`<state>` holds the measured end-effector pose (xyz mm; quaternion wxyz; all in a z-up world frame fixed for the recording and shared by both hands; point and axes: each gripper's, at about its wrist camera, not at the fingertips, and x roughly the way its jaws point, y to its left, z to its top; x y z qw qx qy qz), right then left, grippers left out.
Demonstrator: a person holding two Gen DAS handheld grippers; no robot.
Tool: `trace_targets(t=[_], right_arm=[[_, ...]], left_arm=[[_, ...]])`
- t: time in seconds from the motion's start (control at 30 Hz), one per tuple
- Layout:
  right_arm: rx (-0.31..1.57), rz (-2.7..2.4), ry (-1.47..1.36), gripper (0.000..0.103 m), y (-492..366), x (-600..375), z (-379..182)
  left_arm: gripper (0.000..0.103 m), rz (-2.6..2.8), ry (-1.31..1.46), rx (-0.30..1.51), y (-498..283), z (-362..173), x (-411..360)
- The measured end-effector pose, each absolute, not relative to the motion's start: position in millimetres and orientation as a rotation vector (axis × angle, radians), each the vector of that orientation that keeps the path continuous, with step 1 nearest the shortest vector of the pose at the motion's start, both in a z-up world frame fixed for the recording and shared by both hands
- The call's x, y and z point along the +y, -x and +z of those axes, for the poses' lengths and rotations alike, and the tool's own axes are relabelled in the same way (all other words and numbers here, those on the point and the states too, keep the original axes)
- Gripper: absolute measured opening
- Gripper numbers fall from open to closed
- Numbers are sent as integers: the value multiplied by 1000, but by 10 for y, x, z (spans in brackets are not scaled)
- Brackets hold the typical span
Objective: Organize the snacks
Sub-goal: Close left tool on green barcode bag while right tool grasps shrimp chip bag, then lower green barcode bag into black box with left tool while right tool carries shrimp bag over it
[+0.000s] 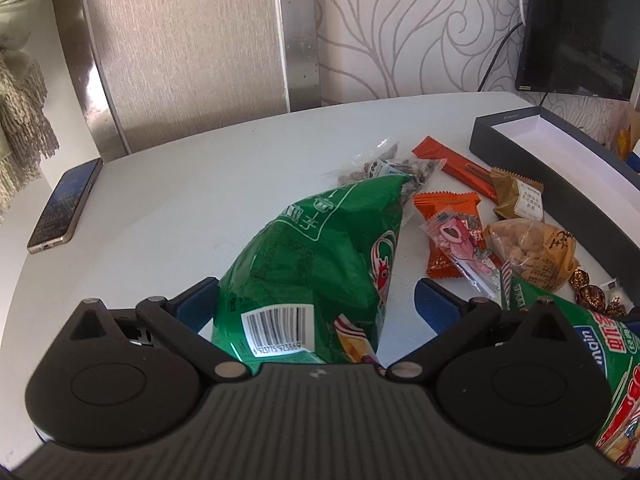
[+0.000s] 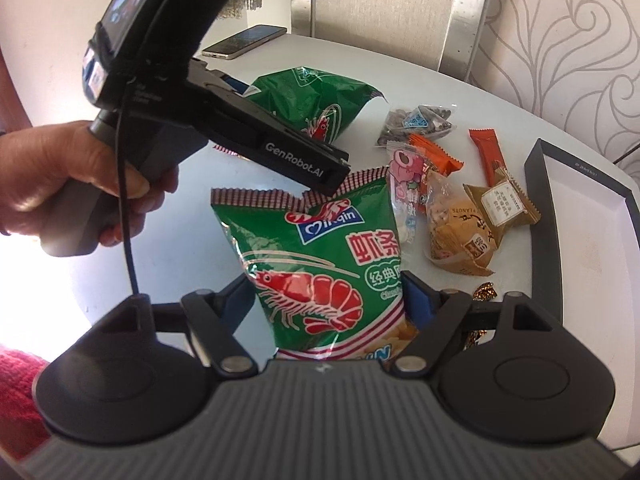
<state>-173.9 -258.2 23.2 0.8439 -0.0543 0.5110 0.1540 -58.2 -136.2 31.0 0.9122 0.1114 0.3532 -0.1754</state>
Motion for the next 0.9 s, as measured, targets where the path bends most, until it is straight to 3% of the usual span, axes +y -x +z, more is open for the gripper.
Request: trace_targets(t=[0.07,0.33,0.9], right_arm=[[1078,319,98,73,1738,-2600,248],[1080,304,43,70,1738,-2642,288],[969,174,-37,68,1706,-2845,749]], left_arm=[[85,-367,-246,717,601,301,-1368],[70,-385,-255,689,644,339,-1349],[68,-415,-259,631,730,552,-1229]])
